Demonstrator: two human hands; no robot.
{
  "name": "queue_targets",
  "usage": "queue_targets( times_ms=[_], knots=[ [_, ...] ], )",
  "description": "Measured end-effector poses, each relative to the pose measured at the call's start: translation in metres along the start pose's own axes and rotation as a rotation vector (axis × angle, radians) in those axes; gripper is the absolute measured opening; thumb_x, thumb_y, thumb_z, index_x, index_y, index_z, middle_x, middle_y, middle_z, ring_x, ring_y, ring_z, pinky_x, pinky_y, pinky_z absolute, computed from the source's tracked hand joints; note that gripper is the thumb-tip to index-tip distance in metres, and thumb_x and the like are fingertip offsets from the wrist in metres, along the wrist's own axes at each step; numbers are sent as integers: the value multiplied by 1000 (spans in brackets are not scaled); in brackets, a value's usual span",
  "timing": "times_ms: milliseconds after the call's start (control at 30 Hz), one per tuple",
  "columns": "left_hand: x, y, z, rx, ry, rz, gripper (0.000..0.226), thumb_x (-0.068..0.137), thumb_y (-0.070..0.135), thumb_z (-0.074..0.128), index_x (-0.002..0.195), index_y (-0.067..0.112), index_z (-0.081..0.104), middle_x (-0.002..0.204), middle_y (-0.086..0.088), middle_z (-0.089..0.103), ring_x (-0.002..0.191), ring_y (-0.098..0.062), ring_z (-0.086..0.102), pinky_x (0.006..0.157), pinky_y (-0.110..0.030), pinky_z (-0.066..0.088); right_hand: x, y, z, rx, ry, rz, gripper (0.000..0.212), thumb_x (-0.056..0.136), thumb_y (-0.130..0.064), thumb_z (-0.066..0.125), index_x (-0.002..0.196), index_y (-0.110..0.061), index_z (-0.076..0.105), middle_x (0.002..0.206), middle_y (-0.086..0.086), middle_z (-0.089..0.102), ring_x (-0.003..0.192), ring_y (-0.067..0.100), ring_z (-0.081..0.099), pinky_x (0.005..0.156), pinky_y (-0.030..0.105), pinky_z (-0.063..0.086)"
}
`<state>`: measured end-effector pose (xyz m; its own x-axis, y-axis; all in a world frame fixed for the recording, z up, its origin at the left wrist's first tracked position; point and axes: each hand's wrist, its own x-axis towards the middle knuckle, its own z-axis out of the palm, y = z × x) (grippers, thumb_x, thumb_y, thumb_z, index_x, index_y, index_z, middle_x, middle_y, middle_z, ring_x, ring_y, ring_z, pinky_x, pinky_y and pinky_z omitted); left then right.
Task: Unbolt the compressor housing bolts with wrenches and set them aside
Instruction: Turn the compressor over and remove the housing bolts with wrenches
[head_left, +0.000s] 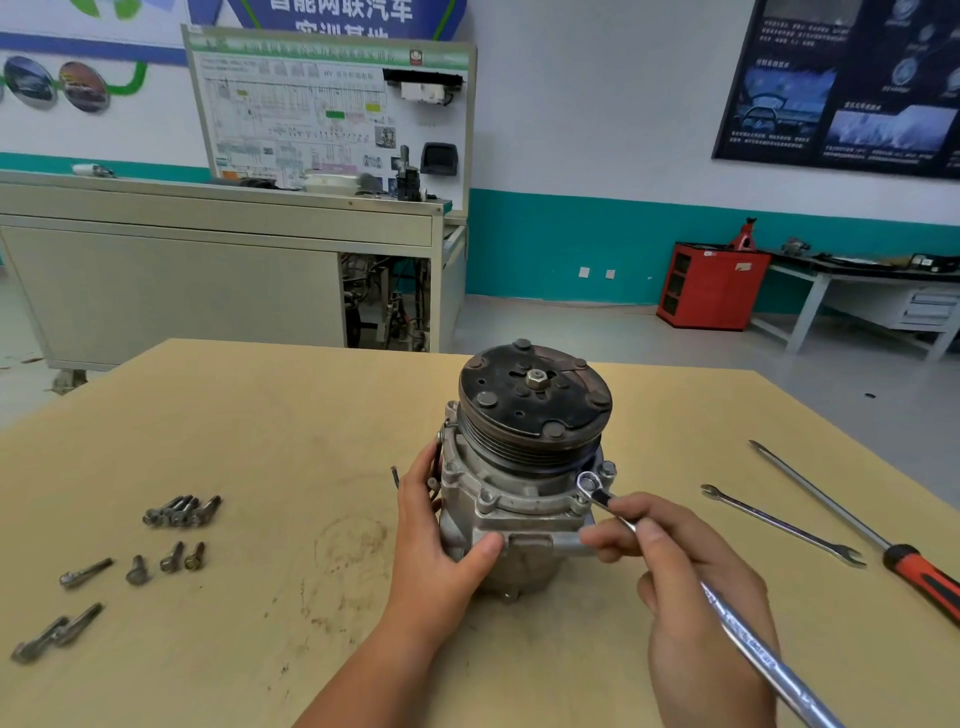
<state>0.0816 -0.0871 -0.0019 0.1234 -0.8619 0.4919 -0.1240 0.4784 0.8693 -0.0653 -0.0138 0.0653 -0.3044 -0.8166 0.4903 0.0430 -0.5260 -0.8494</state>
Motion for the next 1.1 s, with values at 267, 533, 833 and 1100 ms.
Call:
queue_targets(
  times_ms=[267,533,833,1100],
  knots=[
    [0,-1,-1,-17,-7,-2,84,59,51,62,137,38,31,141,9,44,125,-6,49,101,-20,43,73,-12,-30,110,-316,452,26,70,-13,49,53,-13,69,45,10,51,33,9,39,35,12,22],
    [0,0,-1,-64,-9,-8,85,57,50,63,135,35,33,138,10,46,121,-3,51,98,-18,45,76,3,-32,605,-335,374,24,49,-31,78,57,-13,64,43,3,49,40,10,31,42,16,32],
    [0,-1,-1,-37,-12,-19,85,57,51,63,135,39,32,141,11,44,125,-6,49,103,-28,45,8,14,-14,304,119,135,64,89,9,23,53,-20,67,46,7,59,39,10,51,38,10,32],
    [0,-3,0,-31,-1,-25,85,58,48,63,136,37,32,141,7,44,126,-11,49,105,-37,43,30,-3,-14,82,-142,175,27,66,-11,42,55,-18,65,48,10,58,42,13,51,36,14,27]
  ],
)
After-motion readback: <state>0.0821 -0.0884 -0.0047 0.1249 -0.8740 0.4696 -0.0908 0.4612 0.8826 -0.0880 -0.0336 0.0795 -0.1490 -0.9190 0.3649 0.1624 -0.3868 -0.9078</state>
